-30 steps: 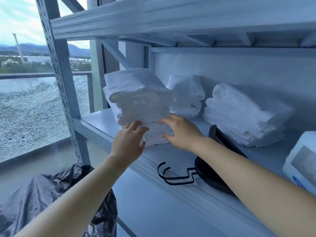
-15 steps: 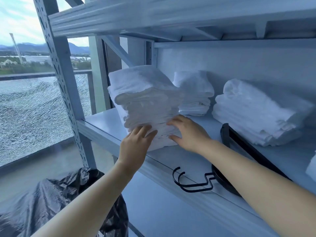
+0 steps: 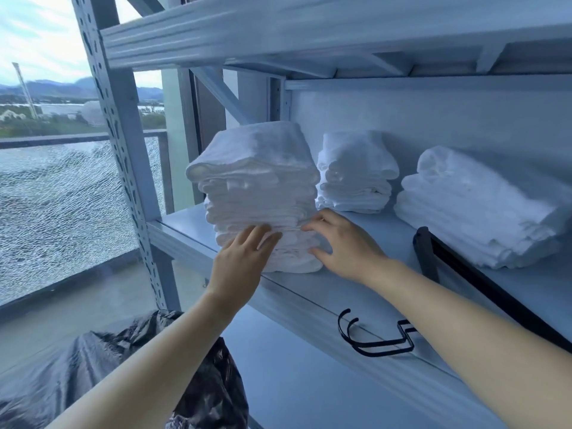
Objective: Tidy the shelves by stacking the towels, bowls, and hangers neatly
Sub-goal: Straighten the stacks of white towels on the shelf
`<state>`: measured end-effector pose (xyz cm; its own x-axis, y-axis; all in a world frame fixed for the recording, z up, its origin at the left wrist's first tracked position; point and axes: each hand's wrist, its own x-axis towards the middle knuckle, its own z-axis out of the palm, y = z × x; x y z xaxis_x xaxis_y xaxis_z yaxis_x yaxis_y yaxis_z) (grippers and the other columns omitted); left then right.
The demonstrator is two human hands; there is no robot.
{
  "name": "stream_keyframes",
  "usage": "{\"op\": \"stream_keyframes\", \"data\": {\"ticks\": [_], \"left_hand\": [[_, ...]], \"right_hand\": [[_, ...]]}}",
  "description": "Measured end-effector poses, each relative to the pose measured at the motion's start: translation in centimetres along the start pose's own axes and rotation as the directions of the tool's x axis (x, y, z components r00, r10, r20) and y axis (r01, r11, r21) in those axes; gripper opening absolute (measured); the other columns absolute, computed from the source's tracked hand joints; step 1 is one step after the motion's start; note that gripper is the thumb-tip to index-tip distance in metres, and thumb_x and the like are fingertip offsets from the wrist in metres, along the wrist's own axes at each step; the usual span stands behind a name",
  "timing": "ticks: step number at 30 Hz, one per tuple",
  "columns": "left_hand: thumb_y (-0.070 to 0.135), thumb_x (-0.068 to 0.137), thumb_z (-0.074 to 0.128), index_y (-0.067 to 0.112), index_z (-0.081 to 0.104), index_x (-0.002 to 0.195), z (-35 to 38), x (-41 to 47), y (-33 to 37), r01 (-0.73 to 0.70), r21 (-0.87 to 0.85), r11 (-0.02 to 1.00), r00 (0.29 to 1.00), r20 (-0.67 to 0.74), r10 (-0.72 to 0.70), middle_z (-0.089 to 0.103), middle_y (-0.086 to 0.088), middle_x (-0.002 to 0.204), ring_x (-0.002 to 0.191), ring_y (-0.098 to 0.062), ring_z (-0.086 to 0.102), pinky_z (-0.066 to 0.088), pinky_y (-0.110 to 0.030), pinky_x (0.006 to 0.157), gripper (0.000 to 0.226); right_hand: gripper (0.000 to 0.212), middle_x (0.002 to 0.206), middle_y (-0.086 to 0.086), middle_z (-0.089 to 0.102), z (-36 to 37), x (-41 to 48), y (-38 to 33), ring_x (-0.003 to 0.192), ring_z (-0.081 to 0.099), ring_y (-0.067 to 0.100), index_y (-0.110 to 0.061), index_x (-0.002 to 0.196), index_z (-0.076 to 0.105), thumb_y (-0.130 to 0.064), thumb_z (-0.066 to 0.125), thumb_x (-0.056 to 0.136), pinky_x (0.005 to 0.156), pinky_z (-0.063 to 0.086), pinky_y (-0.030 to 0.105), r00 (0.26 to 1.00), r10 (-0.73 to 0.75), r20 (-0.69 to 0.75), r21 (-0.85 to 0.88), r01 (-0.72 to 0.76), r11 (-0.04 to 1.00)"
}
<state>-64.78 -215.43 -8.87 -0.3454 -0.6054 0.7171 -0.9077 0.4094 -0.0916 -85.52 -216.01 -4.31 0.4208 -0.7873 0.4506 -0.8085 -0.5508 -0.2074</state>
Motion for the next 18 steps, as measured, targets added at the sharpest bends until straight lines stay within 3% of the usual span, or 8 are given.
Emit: {"op": "stream_keyframes", "data": {"ticks": [8,14,18], "left_hand": [[-0.008,0.059,0.051,0.017,0.069,0.105,1.0,0.3,-2.3,-0.071,0.005,0.997,0.997,-0.022,0.071,0.067,0.0,0.104,0.093,-0.023,0.065,0.052,-0.028,0.054,0.056],[-0.021,0.056,0.059,0.013,0.066,0.102,0.5,0.6,-5.7,0.062,-0.034,0.997,0.998,0.029,-0.061,0.065,0.0,0.107,0.093,-0.026,0.064,0.049,-0.032,0.047,0.057],[-0.013,0.062,0.063,0.014,0.065,0.106,0.0,0.5,-4.7,0.086,-0.086,0.993,0.996,0.035,-0.084,0.062,-0.002,0.11,0.097,-0.027,0.062,0.051,-0.033,0.048,0.052]], "right_hand": [[0.033,0.118,-0.007,0.047,0.1,0.1,0.2,0.103,0.048,0.011,-0.02,0.118,0.058,-0.023,0.064,0.085,0.079,0.049,0.037,1.0,0.013,-0.023,-0.023,-0.013,1.0],[0.034,0.119,-0.009,0.045,0.2,0.6,0.1,0.104,0.047,0.01,-0.023,0.119,0.055,-0.025,0.062,0.086,0.082,0.048,0.035,0.999,0.052,-0.011,-0.05,-0.052,0.997],[0.035,0.12,-0.009,0.045,0.8,1.4,-0.2,0.105,0.049,0.014,-0.024,0.121,0.053,-0.027,0.06,0.087,0.082,0.048,0.035,0.998,0.062,0.013,-0.072,-0.061,0.996]]}}
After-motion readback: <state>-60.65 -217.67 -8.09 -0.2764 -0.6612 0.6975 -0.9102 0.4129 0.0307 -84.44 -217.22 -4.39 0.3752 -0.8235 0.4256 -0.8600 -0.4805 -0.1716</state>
